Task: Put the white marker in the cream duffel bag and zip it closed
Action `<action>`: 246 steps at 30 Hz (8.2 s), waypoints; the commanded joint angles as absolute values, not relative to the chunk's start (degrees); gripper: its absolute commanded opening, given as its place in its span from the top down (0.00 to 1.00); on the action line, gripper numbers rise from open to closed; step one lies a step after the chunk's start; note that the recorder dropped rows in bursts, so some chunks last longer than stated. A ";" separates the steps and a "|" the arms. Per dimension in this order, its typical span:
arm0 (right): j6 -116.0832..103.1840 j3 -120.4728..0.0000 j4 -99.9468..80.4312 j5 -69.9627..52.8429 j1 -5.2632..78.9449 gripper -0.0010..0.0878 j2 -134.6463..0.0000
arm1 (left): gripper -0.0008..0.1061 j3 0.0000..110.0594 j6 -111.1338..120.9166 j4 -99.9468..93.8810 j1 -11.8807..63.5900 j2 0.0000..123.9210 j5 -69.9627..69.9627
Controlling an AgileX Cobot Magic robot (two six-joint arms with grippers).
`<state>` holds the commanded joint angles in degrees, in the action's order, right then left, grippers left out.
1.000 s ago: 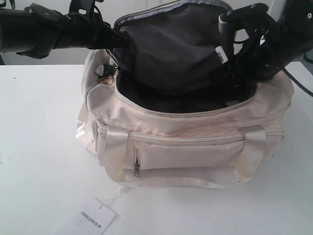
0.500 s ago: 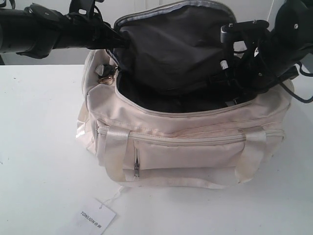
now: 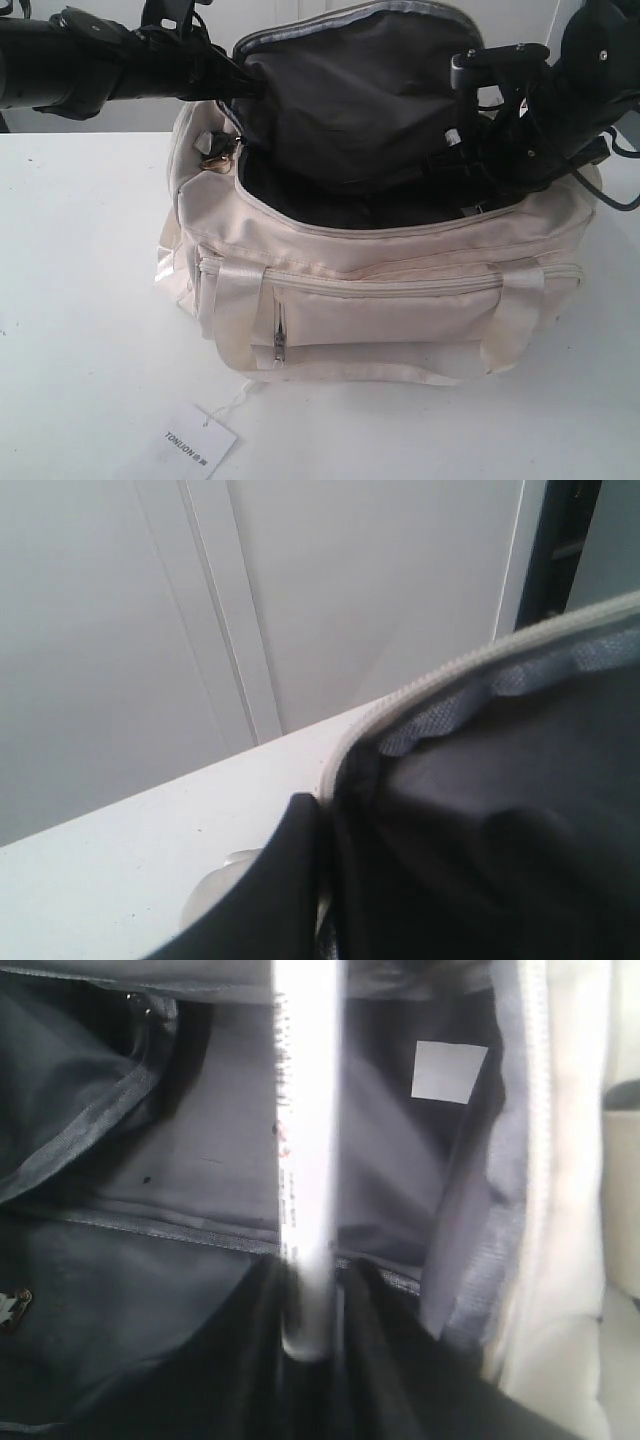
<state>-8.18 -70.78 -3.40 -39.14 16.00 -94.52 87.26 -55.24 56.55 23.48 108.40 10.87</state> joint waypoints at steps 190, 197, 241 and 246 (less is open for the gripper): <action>0.00 -56.44 8.81 -28.18 2.75 0.99 -69.22 | 0.99 87.38 -55.46 38.06 21.81 101.73 -55.71; 0.00 -56.44 9.20 -28.18 2.75 0.99 -69.22 | 0.99 87.38 -55.46 38.06 21.81 101.73 -55.71; 0.00 -54.77 9.46 -29.41 2.75 0.99 -69.32 | 0.56 87.47 -23.25 22.31 21.81 90.13 -43.68; 0.00 -53.89 9.46 -28.90 2.75 0.99 -69.32 | 0.56 87.47 -12.69 14.54 21.81 90.13 -41.13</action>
<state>0.00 -53.89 9.46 -28.90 2.75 -69.32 87.47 -12.69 14.54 21.81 90.13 -41.13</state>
